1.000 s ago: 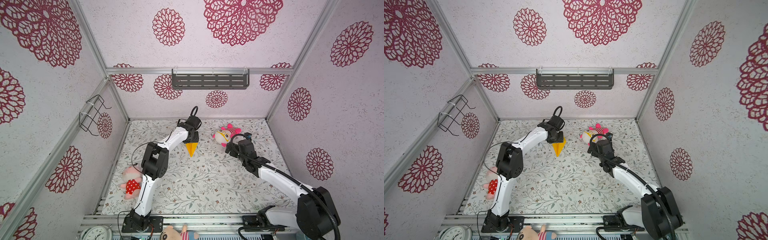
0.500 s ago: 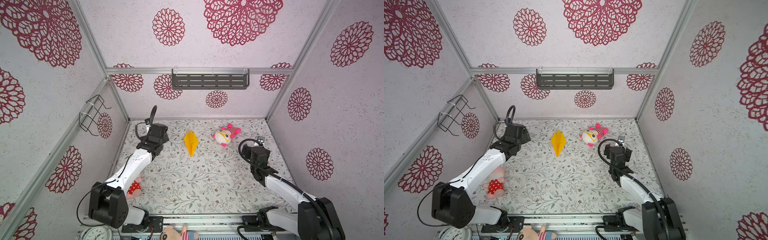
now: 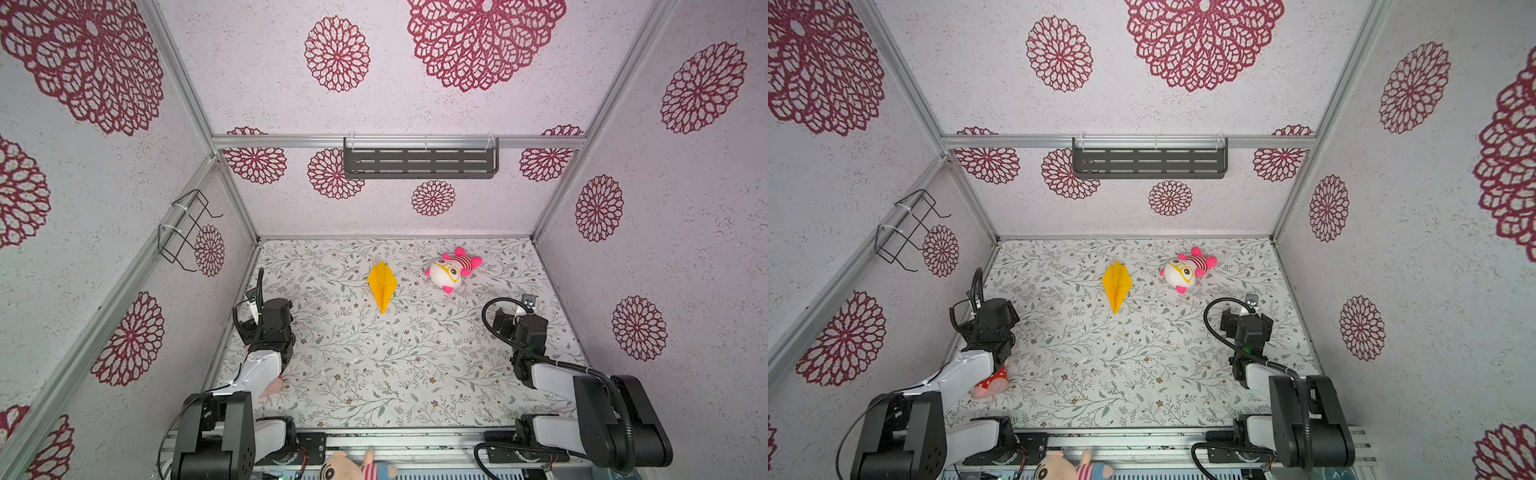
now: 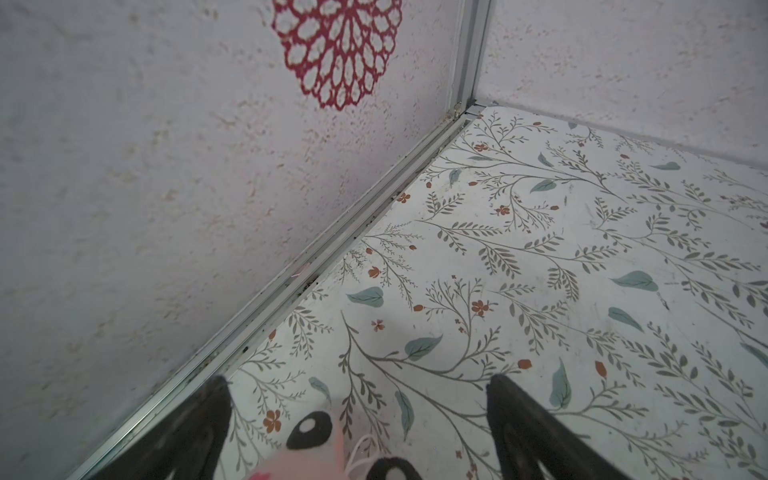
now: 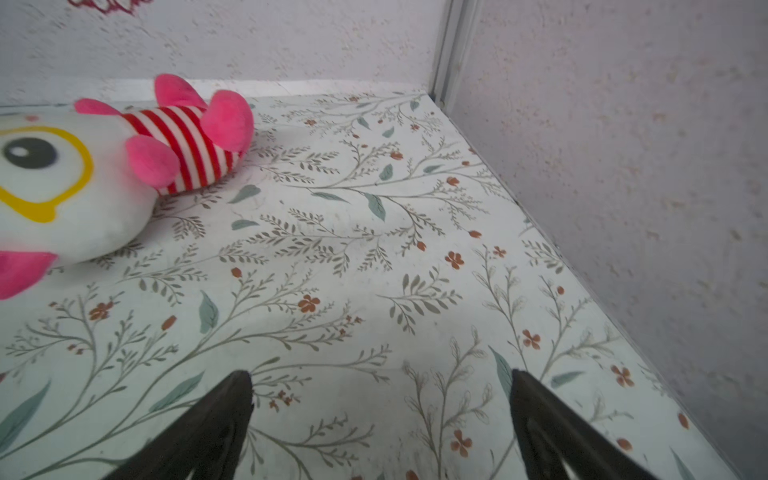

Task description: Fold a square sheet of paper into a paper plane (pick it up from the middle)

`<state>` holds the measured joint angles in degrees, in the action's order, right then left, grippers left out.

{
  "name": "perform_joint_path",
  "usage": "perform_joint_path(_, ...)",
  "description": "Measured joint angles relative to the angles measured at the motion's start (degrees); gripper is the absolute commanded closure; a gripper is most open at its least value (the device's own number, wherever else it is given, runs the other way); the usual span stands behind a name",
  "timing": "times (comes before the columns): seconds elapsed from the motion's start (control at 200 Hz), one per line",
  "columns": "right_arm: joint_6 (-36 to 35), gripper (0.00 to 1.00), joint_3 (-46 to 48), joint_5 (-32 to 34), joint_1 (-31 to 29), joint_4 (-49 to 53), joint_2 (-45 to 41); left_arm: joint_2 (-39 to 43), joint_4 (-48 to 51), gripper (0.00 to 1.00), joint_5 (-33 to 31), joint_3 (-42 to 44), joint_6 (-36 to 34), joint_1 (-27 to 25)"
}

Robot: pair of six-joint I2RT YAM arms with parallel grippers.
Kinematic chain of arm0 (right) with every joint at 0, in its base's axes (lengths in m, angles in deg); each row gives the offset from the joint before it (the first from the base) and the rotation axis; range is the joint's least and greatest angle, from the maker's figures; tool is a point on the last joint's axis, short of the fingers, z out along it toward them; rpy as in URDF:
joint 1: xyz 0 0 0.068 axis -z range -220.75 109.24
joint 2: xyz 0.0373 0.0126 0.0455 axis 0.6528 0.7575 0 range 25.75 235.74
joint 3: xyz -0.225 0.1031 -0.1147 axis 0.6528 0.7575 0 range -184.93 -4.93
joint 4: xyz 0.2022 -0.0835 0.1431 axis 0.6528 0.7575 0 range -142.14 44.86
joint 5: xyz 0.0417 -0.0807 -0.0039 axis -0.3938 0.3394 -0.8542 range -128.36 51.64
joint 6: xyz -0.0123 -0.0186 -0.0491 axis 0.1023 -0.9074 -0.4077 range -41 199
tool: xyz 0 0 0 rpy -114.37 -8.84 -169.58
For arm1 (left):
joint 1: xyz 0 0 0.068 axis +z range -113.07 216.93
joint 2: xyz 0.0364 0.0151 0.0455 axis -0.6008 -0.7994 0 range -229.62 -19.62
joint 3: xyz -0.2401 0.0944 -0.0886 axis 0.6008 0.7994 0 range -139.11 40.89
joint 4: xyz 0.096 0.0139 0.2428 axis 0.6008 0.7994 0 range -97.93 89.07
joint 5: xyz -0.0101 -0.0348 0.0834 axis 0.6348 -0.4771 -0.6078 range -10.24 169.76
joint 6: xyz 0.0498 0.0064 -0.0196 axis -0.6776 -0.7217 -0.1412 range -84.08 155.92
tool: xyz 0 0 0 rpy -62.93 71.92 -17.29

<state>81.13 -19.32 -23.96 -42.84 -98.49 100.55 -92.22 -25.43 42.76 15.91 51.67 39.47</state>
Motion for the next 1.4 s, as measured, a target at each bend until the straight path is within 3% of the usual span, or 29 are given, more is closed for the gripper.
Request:
perform_joint_path(0.295, -0.59, 0.01, 0.02, -10.21, 3.34, -12.48, 7.52, -2.58, -18.01, 0.03, 20.06, 3.98, -5.51, 3.41)
perform_joint_path(0.475, -0.57, 0.01, 0.20, -12.81, 4.33, -16.83, 11.67, -9.14, -28.22, 0.03, 27.41, 4.15, -6.62, 4.55)
perform_joint_path(0.67, -0.55, 0.01, 0.92, -13.18, 4.42, -19.80, 13.03, -15.61, -33.97, 0.03, 29.44, 4.52, -7.15, 4.52)
perform_joint_path(1.396, -0.66, 0.01, 0.35, -10.95, 2.71, -19.61, 13.14, -15.96, -30.84, 0.03, 29.64, 0.15, -7.32, 4.70)
